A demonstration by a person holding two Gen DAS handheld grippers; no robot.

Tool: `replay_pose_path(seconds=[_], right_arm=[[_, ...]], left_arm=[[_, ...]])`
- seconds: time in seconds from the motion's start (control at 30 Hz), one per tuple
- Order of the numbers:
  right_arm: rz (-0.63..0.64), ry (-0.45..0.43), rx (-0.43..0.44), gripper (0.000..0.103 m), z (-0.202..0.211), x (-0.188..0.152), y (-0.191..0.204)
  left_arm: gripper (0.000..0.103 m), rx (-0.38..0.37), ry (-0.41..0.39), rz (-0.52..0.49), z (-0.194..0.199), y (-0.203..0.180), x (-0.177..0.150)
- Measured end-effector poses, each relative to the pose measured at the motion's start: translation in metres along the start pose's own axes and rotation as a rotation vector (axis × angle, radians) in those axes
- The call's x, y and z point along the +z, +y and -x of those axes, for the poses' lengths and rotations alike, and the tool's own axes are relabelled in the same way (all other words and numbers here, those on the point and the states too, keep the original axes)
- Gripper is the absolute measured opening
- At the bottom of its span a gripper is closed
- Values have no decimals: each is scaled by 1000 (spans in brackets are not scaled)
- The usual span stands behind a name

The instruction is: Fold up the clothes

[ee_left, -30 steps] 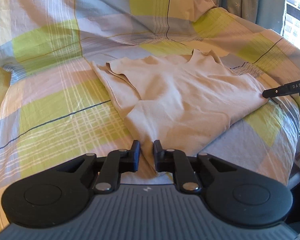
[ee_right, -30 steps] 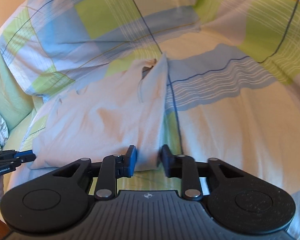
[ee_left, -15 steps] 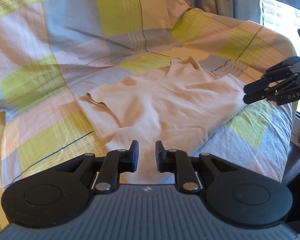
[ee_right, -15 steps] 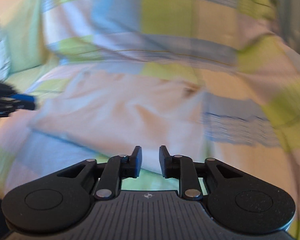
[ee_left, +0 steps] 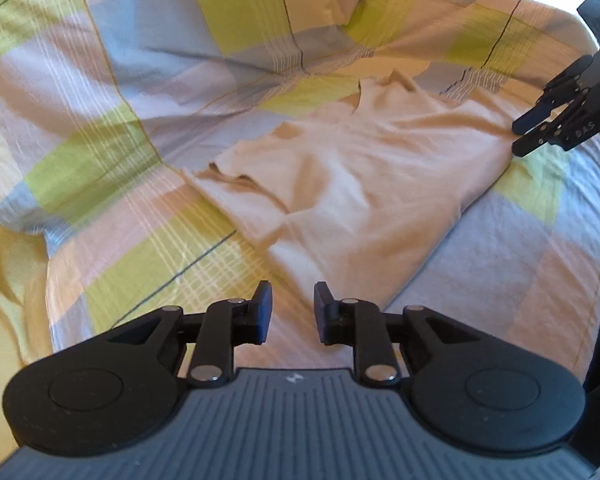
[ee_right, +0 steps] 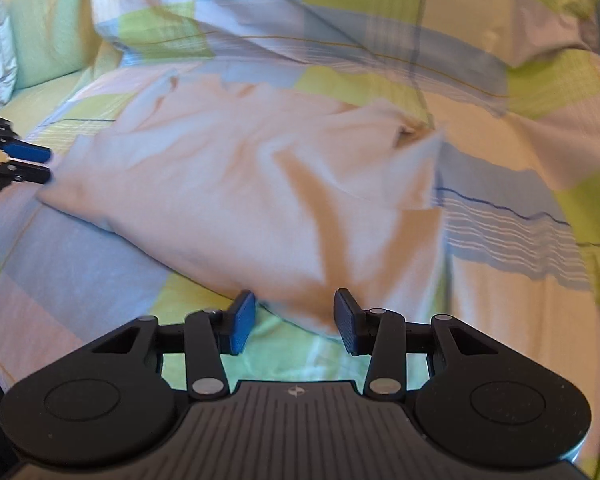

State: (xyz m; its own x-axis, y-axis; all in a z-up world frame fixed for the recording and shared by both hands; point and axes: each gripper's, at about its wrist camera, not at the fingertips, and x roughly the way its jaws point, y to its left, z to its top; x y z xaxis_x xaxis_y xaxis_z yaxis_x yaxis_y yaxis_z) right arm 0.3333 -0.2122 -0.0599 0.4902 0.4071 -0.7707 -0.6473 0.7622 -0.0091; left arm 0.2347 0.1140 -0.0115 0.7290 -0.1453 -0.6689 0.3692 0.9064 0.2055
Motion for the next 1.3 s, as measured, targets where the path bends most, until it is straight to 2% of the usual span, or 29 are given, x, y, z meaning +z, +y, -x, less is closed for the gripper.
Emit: replay_pose_path(seconds=[0.1,0.17,0.3,0.4,0.5,0.6,0.67,0.73,0.8,0.93,1.0,1.17,1.3], right_arm=[[-36,-55,46,42,10,7,7],[-13,-77,89,41,9,13,22],[56,-72,149,41,-10,23,42],[96,-47,118,41,-19,14,27],[101,-35,67,41,-10,-7,-8],[44,-28,9,42,2,-21,-45],[-9,-46,-19,44,12,-24,-61],[-49,-113,7,44,24,-18,-64],[-32,-153,36,43,22,-4,-52],[30,-163,96,42,-1,27,-21],[54,-146,107,42,-15,34,-15],[76,-66,34,42,-32,21,-32],[28,-48,-50,44,-22,5,-54]], left_arm=[[19,-65,-52,15,-7,-16,19],[19,-115,-58,20,-22,-31,29],[19,-180,3,18,-55,-52,30],[20,-171,-3,-6,-51,-50,18],[23,-142,8,-13,-40,-35,6],[22,-115,19,13,-33,-19,2],[21,-97,-3,44,-27,-12,8],[21,-101,-45,78,-25,-9,19],[21,-112,-60,90,-34,-10,32],[22,-133,-10,78,-69,-15,45],[21,-121,16,60,-80,-12,40],[22,-61,15,87,-75,19,22],[23,-2,29,112,-67,43,16]])
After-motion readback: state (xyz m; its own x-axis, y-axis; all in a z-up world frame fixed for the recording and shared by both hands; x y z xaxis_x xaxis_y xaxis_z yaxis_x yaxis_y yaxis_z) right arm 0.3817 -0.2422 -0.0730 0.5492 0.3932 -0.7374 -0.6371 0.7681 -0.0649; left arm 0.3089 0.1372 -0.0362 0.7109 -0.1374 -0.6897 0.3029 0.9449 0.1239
